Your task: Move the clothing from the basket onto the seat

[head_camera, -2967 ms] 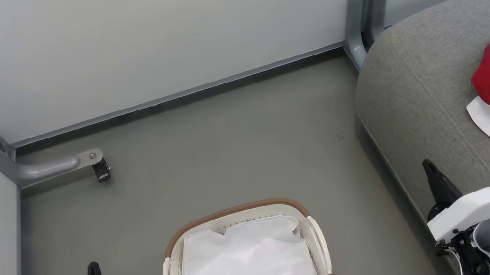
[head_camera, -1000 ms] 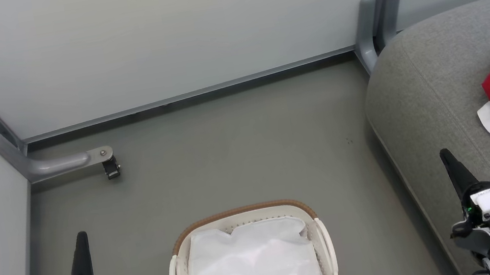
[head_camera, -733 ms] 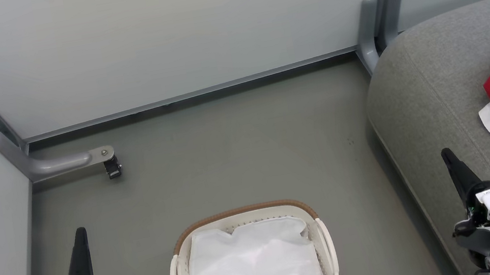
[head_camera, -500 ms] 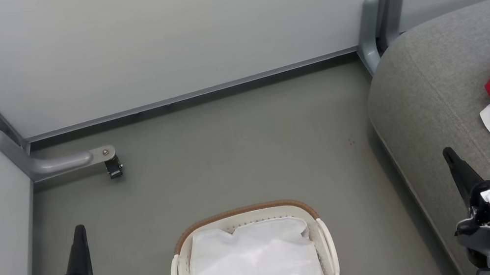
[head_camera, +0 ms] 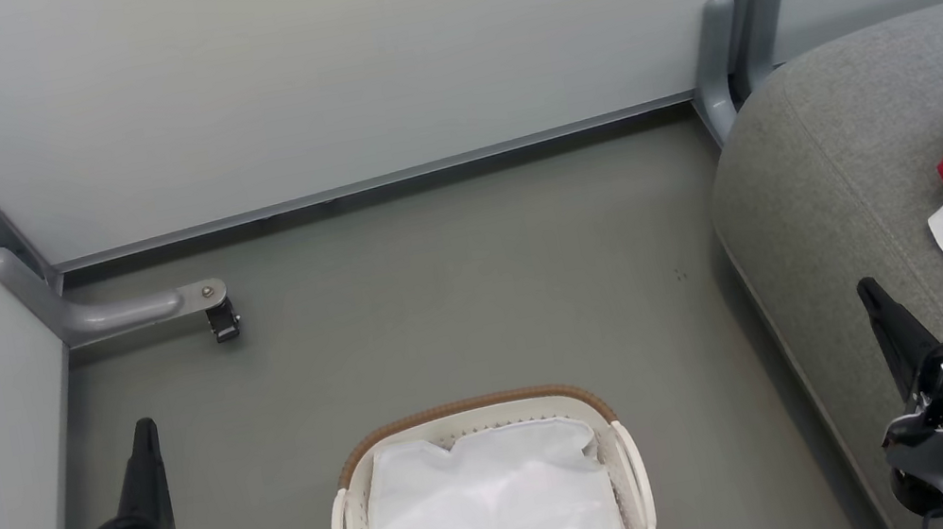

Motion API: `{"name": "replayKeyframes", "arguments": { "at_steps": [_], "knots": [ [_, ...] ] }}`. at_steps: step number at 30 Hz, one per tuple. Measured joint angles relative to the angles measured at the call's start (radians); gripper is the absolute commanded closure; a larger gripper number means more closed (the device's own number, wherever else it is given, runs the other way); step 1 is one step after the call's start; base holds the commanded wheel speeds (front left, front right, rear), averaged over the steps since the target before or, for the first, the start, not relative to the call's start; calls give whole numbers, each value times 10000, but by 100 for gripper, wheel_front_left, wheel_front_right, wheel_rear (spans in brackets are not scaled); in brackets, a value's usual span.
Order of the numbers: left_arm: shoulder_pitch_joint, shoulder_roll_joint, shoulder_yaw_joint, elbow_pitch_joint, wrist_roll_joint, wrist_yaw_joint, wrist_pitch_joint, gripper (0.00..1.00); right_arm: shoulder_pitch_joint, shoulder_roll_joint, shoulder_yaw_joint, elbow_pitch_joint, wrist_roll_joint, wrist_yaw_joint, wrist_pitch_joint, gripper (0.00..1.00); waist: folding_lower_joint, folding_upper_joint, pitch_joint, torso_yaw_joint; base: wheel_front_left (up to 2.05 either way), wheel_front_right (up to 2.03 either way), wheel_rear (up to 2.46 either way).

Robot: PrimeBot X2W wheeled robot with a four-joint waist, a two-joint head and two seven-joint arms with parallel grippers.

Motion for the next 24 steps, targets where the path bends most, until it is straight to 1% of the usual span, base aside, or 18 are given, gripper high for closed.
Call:
{"name": "replayKeyframes", "arguments": {
  "at_steps": [24],
  "knots": [
    [-7,0,2,-4,0,-2,0,100,1,0,-2,-4,0,0,0,100,0,0,0,0,0,0,0]
  ]
}}
